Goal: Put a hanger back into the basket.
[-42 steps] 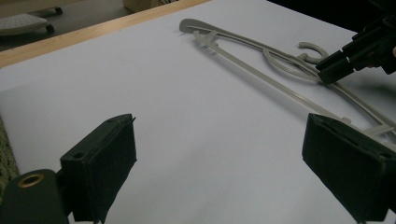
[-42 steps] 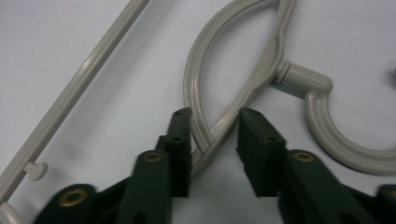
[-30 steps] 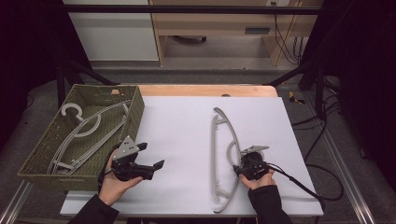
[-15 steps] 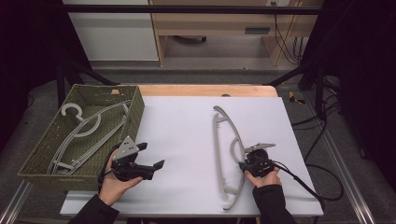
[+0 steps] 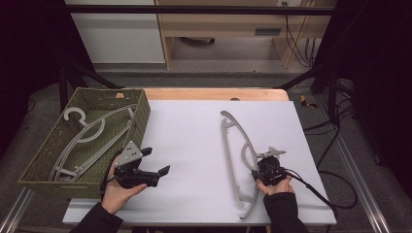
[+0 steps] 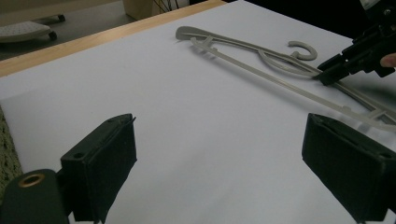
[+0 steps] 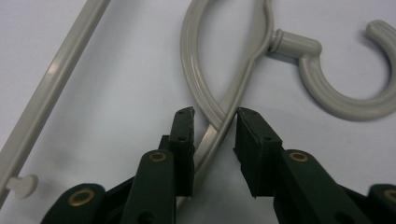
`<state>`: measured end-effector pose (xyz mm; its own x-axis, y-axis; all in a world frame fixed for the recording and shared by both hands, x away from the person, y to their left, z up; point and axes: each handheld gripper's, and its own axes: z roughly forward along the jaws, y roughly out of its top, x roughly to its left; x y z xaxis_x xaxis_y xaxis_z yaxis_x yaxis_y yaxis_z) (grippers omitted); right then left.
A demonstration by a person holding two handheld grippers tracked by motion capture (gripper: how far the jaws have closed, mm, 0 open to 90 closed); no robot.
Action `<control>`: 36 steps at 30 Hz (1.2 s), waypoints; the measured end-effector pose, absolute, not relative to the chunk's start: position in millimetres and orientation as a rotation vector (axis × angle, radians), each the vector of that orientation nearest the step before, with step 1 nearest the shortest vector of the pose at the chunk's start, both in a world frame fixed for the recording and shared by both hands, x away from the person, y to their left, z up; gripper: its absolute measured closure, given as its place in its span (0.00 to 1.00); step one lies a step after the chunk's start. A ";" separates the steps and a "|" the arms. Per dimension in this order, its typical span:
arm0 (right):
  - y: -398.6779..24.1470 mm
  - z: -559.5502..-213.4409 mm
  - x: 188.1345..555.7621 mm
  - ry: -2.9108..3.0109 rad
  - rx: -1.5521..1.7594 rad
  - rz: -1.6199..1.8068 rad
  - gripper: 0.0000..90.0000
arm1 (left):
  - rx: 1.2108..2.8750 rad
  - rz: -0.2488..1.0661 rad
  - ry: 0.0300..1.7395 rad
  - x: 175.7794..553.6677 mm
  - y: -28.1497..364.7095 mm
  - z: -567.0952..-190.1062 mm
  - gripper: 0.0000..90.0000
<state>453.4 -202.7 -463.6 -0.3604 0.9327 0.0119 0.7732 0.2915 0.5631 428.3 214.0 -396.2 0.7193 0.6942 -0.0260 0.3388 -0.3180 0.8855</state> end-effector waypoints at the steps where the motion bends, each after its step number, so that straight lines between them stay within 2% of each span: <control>1: -206.6 -463.5 454.9 2.240 1.554 0.703 0.79 | 1.927 0.446 0.795 428.5 213.8 -396.3 0.11; 4: -221.6 -463.0 459.0 2.198 1.590 0.692 0.83 | 1.929 0.445 0.795 428.6 213.5 -396.8 0.11; 8: -230.8 -462.4 459.3 2.176 1.617 0.701 0.85 | 1.930 0.444 0.795 428.7 213.4 -397.0 0.11; 11: -233.4 -463.3 457.7 2.202 1.617 0.695 0.79 | 1.931 0.443 0.797 428.9 213.5 -397.1 0.11; 13: -231.9 -463.3 457.4 2.199 1.618 0.683 0.79 | 1.933 0.442 0.798 428.8 213.4 -397.2 0.11; 15: -231.3 -462.9 457.9 2.192 1.627 0.674 0.83 | 1.935 0.443 0.797 428.9 213.0 -397.4 0.11; 24: -234.1 -461.3 462.5 2.208 1.623 0.710 0.90 | 1.941 0.442 0.797 429.5 212.3 -398.6 0.11; 31: -223.5 -462.6 464.4 2.365 1.453 0.790 0.89 | 1.946 0.439 0.794 429.4 211.9 -398.9 0.11; 34: -225.3 -459.0 461.3 2.357 1.435 0.807 0.80 | 1.951 0.436 0.792 429.5 212.2 -398.8 0.10; 36: -227.8 -454.5 457.6 2.358 1.433 0.807 0.80 | 1.953 0.437 0.793 429.5 212.2 -398.9 0.10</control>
<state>457.6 -227.8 -454.5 -0.4766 0.8771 0.0586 0.7292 0.3573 0.5836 429.5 212.2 -398.9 0.7260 0.6873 -0.0226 0.3482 -0.3391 0.8739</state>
